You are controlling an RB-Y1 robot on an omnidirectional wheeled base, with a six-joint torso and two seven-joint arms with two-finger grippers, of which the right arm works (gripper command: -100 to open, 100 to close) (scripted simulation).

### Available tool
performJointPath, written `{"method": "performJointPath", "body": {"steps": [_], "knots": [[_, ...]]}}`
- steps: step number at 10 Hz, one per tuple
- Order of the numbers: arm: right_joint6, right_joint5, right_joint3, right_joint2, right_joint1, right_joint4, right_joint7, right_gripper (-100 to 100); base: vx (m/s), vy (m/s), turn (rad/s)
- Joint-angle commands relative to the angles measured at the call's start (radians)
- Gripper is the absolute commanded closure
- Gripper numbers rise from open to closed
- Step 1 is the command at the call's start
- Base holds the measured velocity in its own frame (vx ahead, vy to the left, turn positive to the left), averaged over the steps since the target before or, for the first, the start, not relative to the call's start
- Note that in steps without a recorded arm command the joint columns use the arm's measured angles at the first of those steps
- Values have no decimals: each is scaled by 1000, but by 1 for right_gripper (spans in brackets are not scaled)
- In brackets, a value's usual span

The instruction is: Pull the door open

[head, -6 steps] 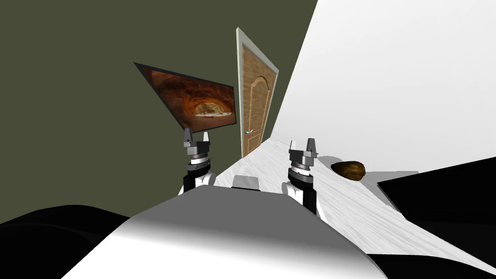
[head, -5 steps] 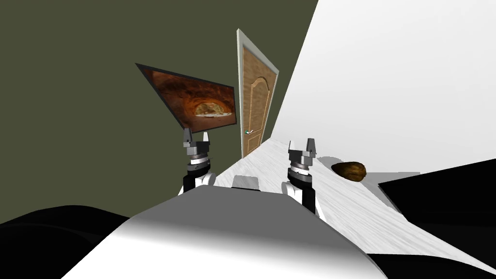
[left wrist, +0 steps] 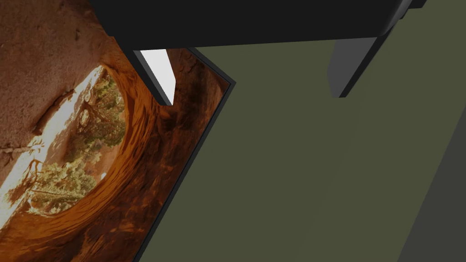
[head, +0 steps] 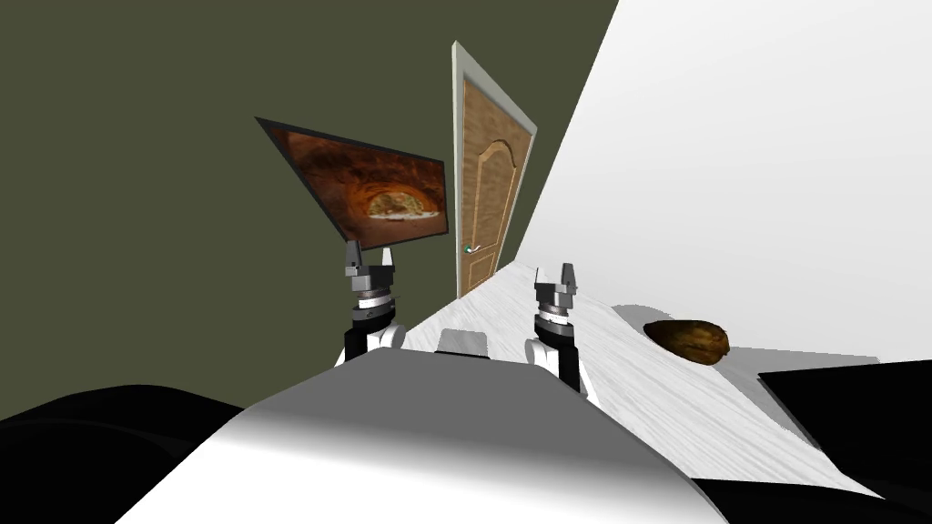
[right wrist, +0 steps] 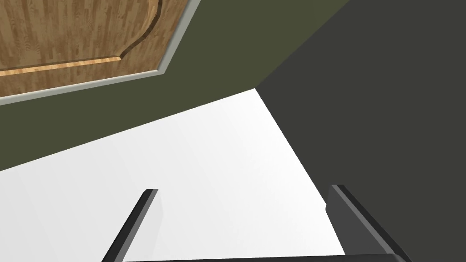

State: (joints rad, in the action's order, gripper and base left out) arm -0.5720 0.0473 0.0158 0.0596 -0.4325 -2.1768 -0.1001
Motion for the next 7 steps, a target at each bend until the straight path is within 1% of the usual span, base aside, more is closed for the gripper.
{"method": "performJointPath", "body": {"steps": [1, 5, 6, 7], "knots": [[1, -1, 1, 5, 21, 38, 0, -100, 71, -43, 151], [-10, -2, 1, 21, 75, 153, -1, -100, 81, -57, 142], [-14, -3, 2, 25, 91, 190, -1, -100, 81, -59, 168], [-17, -4, 2, 29, 107, 218, -2, -100, 91, -66, 187]]}}
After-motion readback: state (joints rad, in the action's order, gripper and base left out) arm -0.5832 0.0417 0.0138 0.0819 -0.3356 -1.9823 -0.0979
